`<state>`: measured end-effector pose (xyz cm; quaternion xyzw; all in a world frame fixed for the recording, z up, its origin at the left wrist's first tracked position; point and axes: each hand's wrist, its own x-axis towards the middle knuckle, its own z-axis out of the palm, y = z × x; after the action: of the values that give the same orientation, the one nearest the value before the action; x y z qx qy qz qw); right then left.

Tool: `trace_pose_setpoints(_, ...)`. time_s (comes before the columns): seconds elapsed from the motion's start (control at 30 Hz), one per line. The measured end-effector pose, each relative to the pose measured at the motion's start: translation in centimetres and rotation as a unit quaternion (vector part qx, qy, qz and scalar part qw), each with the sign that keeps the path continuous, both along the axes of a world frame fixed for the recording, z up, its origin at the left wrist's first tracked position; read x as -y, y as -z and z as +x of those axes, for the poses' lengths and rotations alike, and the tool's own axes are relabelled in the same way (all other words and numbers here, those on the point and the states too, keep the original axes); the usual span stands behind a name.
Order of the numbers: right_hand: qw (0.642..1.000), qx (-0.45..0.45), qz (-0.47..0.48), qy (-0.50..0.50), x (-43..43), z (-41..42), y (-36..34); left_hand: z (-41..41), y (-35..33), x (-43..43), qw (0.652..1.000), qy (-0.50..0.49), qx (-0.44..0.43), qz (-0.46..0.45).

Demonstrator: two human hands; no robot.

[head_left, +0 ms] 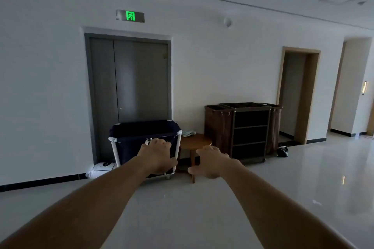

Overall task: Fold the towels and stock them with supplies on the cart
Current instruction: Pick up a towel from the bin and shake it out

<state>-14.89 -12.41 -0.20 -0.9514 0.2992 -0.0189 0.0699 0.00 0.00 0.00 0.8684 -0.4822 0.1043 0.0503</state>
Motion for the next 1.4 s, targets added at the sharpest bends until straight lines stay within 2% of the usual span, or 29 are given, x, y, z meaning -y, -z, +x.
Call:
trace_pose_setpoints(0.27,1.0,-0.007,-0.008,0.004,3.4,7.5,0.5,8.0,1.0,3.0,1.0,-0.01,-0.004,0.023)
trace_pose_setpoints(0.57,0.999,0.012,0.02,0.033,8.4,18.7,1.1,19.3,1.1,9.4,0.998,0.033,-0.002,0.049)
trace_pose_setpoints(0.67,0.999,0.015,0.024,0.043,11.0,21.5,1.4,22.1,1.3,12.4,0.997,0.047,-0.025,0.047)
trace_pose_setpoints(0.87,0.997,0.001,0.021,0.069,19.4,26.5,2.6,27.8,2.9,20.2,0.997,0.046,-0.026,0.054)
trace_pose_setpoints(1.1,0.999,0.014,0.025,0.029,31.1,33.4,2.4,34.2,2.2,31.1,0.998,0.022,-0.03,0.054)
trace_pose_setpoints(1.23,0.999,0.026,0.03,0.02,37.3,36.6,1.9,37.2,1.4,36.6,0.999,0.022,-0.045,0.018)
trace_pose_setpoints(1.4,0.998,0.005,0.059,0.023,43.8,41.4,2.8,42.1,2.3,42.7,0.998,0.024,-0.055,0.021)
